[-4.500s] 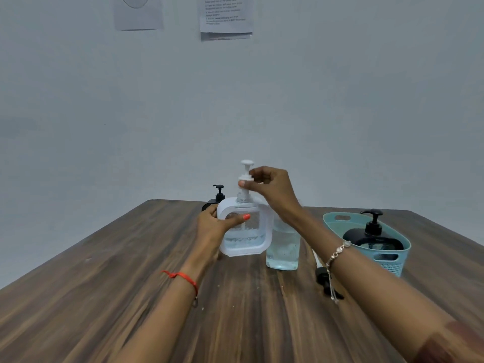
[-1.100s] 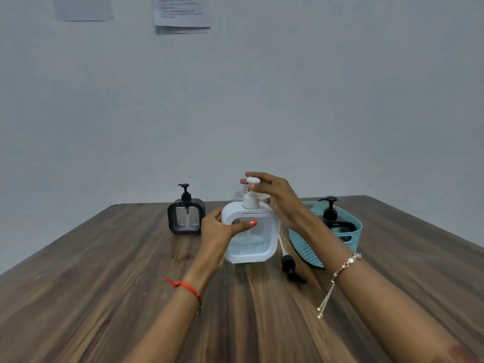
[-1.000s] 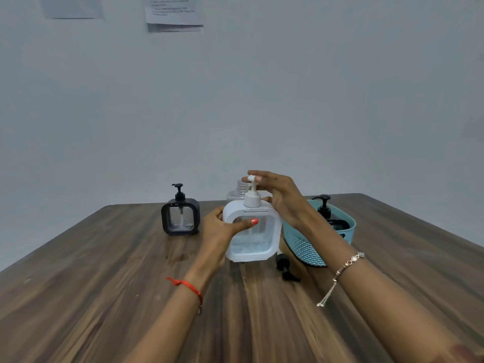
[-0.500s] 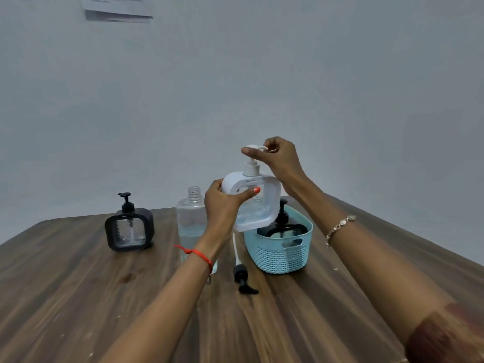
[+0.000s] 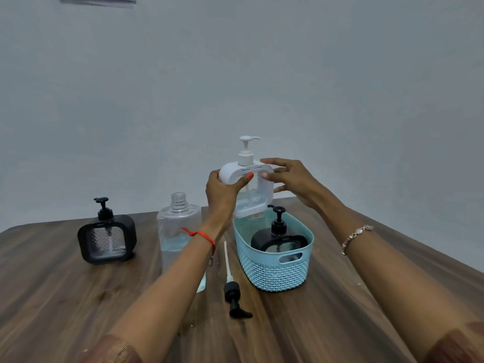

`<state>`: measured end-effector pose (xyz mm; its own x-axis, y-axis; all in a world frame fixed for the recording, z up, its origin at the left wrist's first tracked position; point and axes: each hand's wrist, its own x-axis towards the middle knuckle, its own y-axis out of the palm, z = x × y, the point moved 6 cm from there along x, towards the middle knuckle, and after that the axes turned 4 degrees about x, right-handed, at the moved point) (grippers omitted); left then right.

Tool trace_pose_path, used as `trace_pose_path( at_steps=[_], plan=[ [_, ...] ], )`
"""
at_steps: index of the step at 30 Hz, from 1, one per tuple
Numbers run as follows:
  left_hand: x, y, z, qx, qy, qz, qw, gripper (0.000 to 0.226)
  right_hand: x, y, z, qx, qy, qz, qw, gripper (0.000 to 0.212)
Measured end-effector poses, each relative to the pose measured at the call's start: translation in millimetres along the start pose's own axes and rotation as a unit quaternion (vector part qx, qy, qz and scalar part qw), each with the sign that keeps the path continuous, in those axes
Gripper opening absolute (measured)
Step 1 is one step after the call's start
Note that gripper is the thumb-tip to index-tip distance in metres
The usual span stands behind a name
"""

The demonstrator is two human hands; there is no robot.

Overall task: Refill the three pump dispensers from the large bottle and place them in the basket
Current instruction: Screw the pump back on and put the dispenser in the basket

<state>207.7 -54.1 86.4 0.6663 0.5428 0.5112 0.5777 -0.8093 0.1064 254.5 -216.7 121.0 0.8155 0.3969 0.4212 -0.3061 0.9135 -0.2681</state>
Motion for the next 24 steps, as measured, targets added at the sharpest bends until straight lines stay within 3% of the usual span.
trace_pose_path(
  at_steps=[12,15,18,21,24],
  plan=[
    [-14,32,64,-0.023,-0.104,0.127,0.986,0.052,-2,-14,-63,0.014,0.075,-0.032,0.997,0.036],
    [-21,37,67,0.01,-0.127,0.189,0.974,0.048,-9,-19,-77,-0.022,0.095,-0.028,0.995,0.034],
    [-27,42,57,0.029,-0.135,0.278,0.951,0.009,-16,-20,-87,-0.046,0.103,-0.025,0.993,0.033],
    [-31,44,58,0.111,-0.144,0.344,0.921,0.022,-22,-18,-93,-0.079,0.108,-0.016,0.991,0.03],
    [-30,43,61,0.191,-0.143,0.347,0.907,0.024,-25,-19,-96,-0.109,0.106,-0.009,0.988,0.028]
  ],
)
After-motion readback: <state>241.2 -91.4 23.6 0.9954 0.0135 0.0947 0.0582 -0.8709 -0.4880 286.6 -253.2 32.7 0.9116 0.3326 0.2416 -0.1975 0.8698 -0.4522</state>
